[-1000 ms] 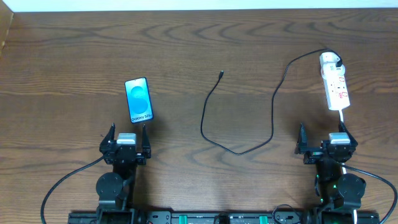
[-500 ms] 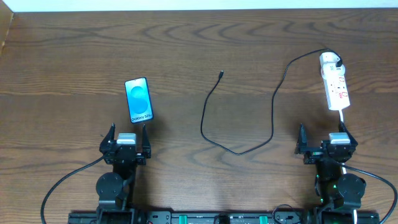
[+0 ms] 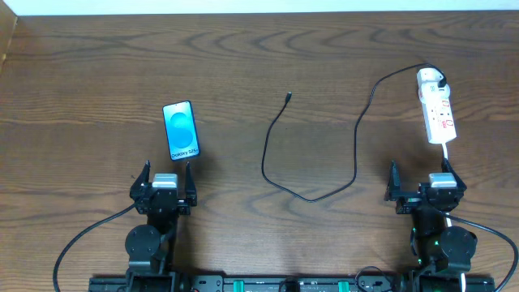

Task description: Plug charger to phone and switch on socket

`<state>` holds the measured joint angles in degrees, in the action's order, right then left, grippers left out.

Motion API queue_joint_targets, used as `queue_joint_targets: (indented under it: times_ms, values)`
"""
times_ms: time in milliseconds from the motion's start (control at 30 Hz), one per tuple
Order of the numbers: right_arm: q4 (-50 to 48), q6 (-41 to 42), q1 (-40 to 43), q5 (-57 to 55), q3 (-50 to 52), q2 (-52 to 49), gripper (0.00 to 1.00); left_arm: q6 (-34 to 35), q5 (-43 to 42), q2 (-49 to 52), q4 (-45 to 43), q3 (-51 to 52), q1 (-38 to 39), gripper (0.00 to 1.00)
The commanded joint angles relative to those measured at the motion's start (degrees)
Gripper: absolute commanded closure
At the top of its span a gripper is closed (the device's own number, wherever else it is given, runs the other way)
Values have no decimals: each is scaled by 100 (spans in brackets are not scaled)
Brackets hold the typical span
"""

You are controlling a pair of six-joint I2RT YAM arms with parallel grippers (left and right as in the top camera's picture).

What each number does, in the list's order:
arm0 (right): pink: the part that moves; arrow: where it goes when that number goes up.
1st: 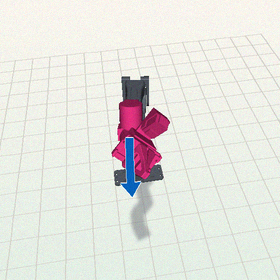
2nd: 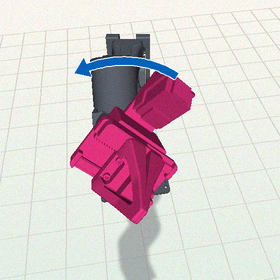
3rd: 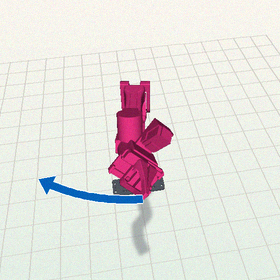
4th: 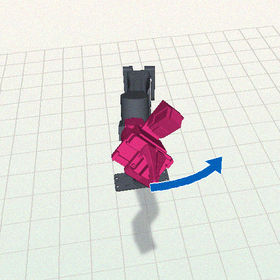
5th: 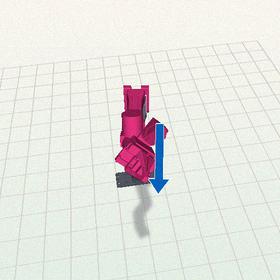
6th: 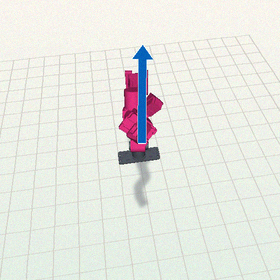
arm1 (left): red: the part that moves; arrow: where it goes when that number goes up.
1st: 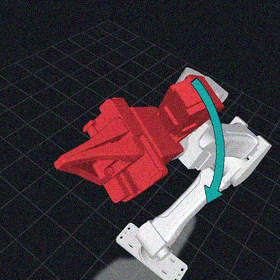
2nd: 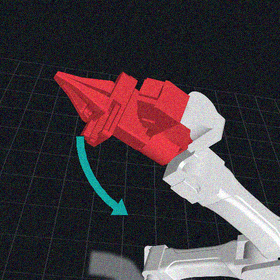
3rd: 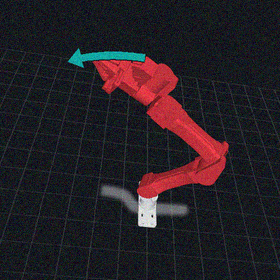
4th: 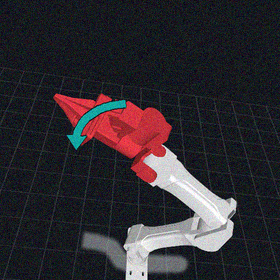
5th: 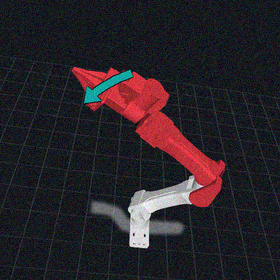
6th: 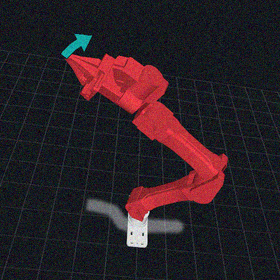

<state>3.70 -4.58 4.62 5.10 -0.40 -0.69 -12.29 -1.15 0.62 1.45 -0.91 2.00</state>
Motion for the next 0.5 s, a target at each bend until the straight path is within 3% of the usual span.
queue_joint_targets:
  times_ms: [0, 467]
  values:
    - [28, 70, -37, -26, 9, 37, 1, -74, 142, -39, 275, 68, 22, 20]
    - [28, 70, -37, -26, 9, 37, 1, 256, 26, 17, 258, -55, 22, 19]
